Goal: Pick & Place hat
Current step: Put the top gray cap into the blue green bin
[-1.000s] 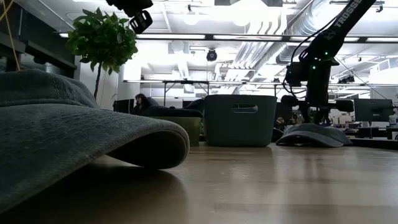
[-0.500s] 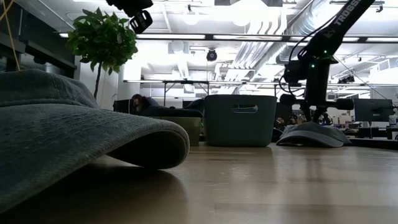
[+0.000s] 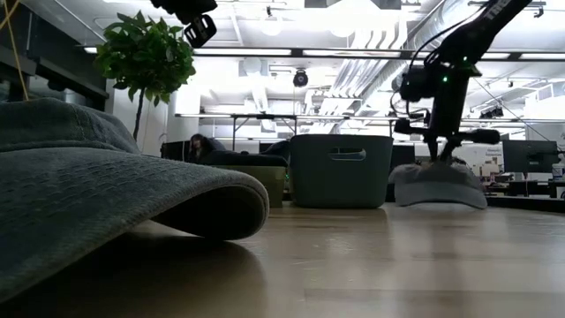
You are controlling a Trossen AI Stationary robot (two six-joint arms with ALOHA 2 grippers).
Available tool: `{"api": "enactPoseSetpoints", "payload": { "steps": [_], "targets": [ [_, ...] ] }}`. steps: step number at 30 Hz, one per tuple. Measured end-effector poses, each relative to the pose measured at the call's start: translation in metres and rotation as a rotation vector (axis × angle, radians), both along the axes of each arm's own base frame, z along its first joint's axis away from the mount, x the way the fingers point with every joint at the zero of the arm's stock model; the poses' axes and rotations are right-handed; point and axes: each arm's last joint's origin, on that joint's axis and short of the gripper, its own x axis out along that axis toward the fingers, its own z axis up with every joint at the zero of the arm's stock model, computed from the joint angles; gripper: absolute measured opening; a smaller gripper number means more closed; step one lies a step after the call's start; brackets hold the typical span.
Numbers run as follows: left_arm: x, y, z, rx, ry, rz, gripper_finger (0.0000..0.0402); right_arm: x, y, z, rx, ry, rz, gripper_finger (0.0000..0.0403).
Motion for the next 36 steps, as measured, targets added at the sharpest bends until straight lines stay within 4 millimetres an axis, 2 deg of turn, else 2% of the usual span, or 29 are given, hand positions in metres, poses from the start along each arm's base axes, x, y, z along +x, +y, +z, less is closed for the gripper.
{"api": "enactPoseSetpoints", "payload": {
  "steps": [15, 23, 30, 36],
  "targets": [
    [-0.001, 0.000, 0.001, 0.026, -0.012, -0.011, 0.0001, -0.025, 0.039, 0.058, -0.180, -0.049, 0.066, 0.0000],
    [-0.027, 0.013, 0.007, 0.072, -0.018, 0.061, 0.0001, -0.033, 0.060, 0.083, -0.293, -0.151, 0.094, 0.0000],
    [-0.049, 0.027, 0.012, 0.078, -0.047, 0.143, 0.0001, -0.020, 0.069, 0.095, -0.373, -0.249, 0.141, 0.0000],
    [-0.054, 0.032, 0.012, 0.079, -0.047, 0.167, 0.0001, 0.003, 0.063, 0.129, -0.492, -0.289, 0.196, 0.0000]
  ]
}}
